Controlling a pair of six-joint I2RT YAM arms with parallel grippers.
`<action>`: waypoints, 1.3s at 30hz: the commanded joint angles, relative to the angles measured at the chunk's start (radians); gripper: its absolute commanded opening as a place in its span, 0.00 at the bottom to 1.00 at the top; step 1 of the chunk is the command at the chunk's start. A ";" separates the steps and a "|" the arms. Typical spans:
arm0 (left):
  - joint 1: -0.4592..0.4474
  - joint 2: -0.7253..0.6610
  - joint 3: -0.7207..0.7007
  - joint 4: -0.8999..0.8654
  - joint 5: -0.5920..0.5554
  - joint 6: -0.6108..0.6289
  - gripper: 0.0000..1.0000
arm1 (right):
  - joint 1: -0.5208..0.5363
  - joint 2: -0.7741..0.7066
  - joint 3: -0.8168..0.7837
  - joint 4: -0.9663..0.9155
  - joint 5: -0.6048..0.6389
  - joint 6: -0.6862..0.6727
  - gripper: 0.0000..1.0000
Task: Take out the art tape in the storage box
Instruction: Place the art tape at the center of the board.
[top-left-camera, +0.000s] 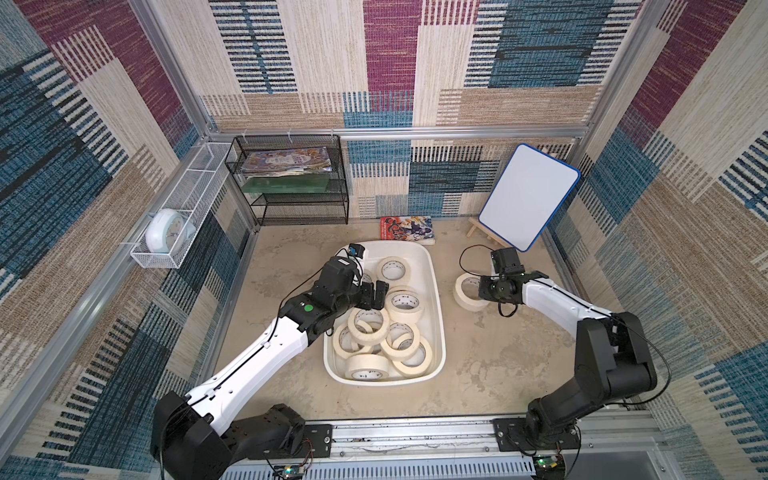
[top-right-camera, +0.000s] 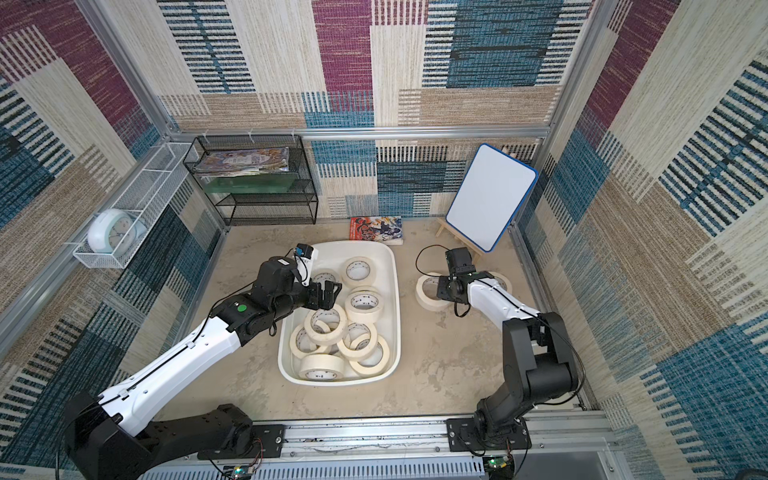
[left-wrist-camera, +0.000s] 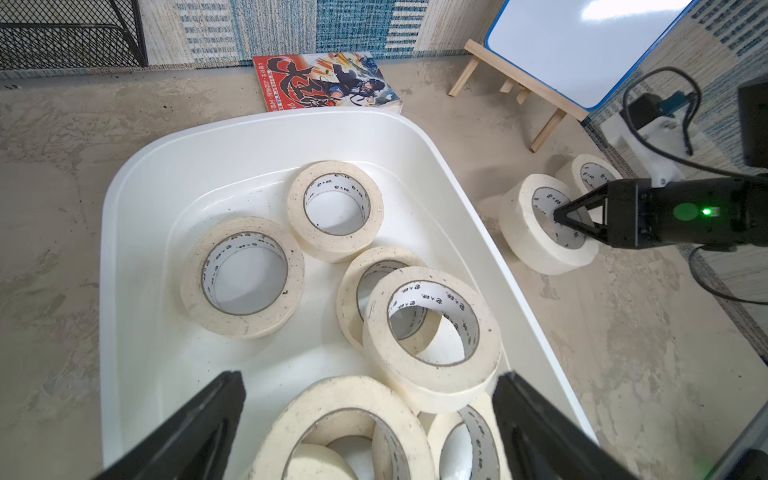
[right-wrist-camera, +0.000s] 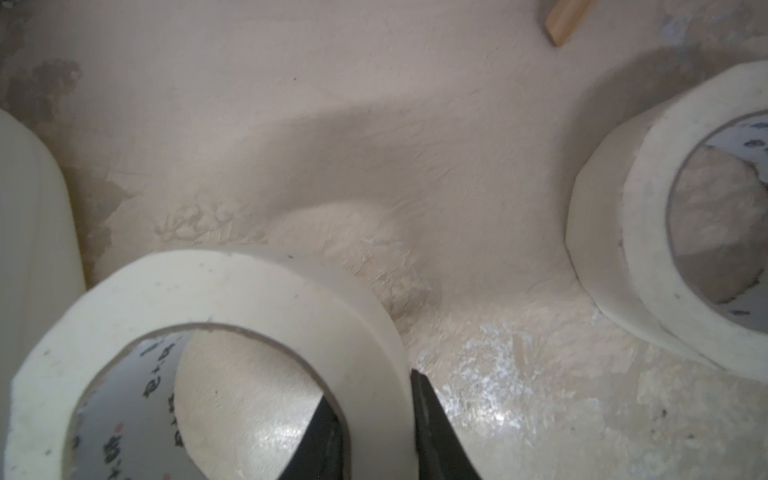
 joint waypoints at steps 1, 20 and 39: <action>0.003 -0.009 -0.004 0.016 -0.036 0.009 0.98 | -0.054 0.028 0.003 0.073 0.003 -0.015 0.00; 0.006 0.033 -0.029 0.063 0.001 -0.031 0.97 | -0.312 0.209 0.087 0.150 0.005 -0.047 0.00; 0.006 0.030 -0.042 0.048 -0.008 -0.025 0.97 | -0.330 0.145 0.092 0.131 -0.004 -0.078 0.56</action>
